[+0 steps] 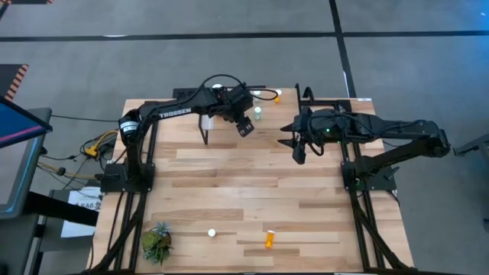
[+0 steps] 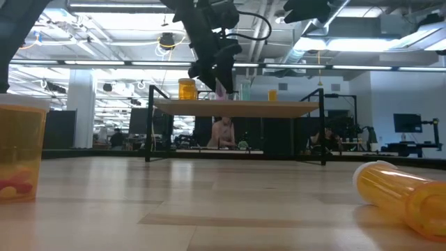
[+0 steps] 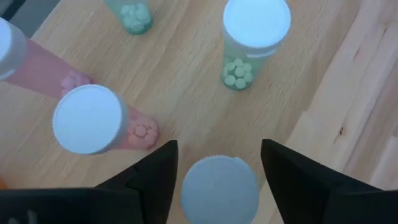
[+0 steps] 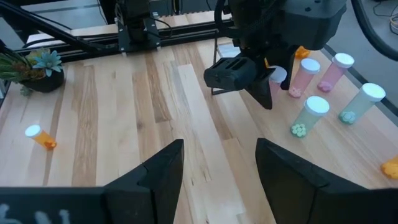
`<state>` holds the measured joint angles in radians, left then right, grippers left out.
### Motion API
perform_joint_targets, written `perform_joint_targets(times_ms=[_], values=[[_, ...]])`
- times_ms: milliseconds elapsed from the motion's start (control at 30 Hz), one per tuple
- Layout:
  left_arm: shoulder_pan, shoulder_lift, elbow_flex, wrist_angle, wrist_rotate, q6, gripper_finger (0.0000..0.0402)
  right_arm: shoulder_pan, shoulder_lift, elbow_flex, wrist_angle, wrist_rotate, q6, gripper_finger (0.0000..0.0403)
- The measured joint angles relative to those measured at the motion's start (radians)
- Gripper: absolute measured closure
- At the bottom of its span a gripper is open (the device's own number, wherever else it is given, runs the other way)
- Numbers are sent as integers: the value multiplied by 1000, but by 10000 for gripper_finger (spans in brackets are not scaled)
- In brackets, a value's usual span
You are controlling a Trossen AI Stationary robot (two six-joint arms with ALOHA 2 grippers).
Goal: Pick and place medicine bottles onto shelf by color
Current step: Put the left small orange pill bottle on the shelf aligned with the other small orange pill bottle
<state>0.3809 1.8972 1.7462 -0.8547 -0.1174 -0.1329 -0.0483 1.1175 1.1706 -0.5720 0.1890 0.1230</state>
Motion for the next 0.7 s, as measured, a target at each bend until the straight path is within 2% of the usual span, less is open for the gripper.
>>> perform_joint_targets(times_ms=[300,700], values=[[-10,0,88,-20,-8,-10,145,0,0,0,-1,0,0,182],[-54,-2,322,-231,-174,4,127,0,0,0,-4,0,0,182]])
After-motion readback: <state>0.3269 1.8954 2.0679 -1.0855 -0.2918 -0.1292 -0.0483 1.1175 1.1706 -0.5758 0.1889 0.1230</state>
